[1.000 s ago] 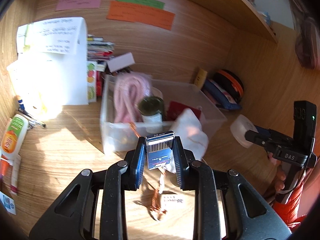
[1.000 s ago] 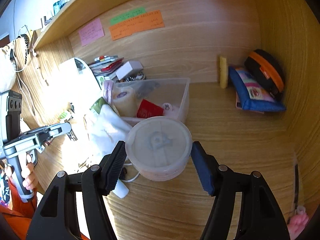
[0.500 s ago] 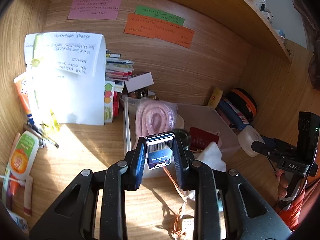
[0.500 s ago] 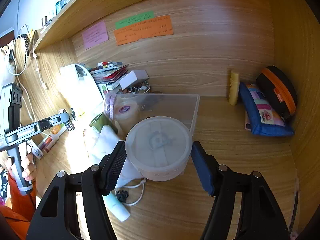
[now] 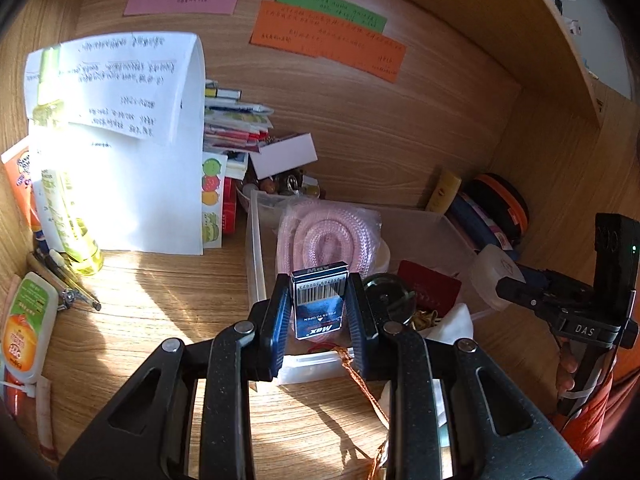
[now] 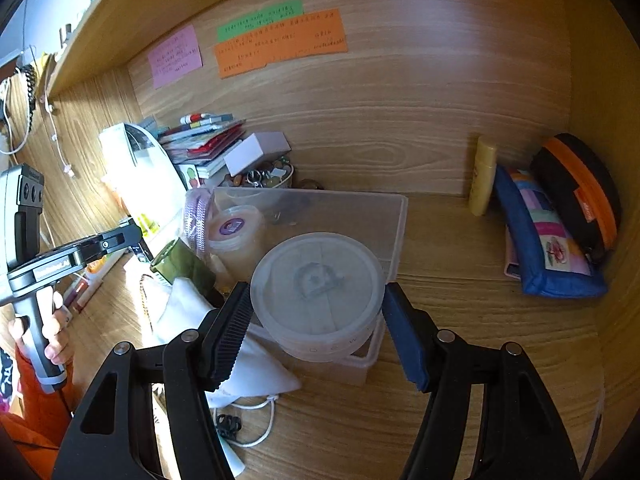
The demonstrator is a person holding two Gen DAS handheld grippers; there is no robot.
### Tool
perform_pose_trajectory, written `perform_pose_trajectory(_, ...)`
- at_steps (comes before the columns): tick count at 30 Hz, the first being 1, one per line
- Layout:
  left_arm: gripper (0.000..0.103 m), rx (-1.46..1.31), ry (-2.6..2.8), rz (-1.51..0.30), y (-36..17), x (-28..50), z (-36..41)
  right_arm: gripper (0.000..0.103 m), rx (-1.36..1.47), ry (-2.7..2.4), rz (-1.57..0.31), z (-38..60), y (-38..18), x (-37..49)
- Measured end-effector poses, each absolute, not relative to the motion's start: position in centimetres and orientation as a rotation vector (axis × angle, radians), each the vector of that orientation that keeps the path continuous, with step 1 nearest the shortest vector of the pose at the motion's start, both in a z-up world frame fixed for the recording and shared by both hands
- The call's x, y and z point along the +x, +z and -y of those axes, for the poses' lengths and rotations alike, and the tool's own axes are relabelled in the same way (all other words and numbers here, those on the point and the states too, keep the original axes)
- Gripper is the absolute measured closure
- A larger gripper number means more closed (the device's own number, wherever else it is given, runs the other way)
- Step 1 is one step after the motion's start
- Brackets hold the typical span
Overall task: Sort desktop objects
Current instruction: 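Open both tools to release the blue box and white container into the box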
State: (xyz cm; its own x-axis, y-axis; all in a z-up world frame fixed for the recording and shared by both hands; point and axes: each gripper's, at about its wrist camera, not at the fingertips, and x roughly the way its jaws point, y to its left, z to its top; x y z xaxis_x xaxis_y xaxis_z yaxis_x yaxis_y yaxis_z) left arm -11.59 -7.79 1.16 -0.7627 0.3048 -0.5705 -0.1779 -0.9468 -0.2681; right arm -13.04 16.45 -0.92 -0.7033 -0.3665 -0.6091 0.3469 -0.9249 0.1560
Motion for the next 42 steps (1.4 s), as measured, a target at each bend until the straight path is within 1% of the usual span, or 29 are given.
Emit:
perform_pose_trajectory(18,0.077,-0.965,2.679,0.339,0.1,-12.5,8.4,0.041,0.996,-2.540,-0.033,-13.8,-2.2,-15.2)
perform_pose_trajectory(29,0.076,-0.949,2.686,0.287,0.4,-11.8,7.5,0.041,0.993,-2.564,-0.129,-13.0,-2.7,-14.6)
perform_pose_trajectory(33,0.068,-0.935,2.695,0.278,0.6,-11.3,7.3,0.040,0.977,-2.560,-0.154,-12.8,-2.6,-14.2)
perform_pose_trajectory(35,0.067,-0.925,2.700,0.266,0.8,-10.9,7.1,0.040,0.976,-2.564,-0.150,-13.0,-2.6,-14.0)
perform_pose_trajectory(36,0.065,-0.923,2.702,0.261,0.9,-10.8,7.0,0.040,0.976,-2.566,-0.144,-13.1,-2.6,-13.9)
perform_pose_trajectory(39,0.056,-0.911,2.710,0.249,1.2,-10.3,6.7,0.036,0.980,-2.570,-0.134,-13.3,-2.5,-13.7)
perform_pose_trajectory(42,0.054,-0.900,2.714,0.236,1.5,-9.8,6.3,0.035,0.974,-2.578,-0.140,-13.5,-2.5,-13.2)
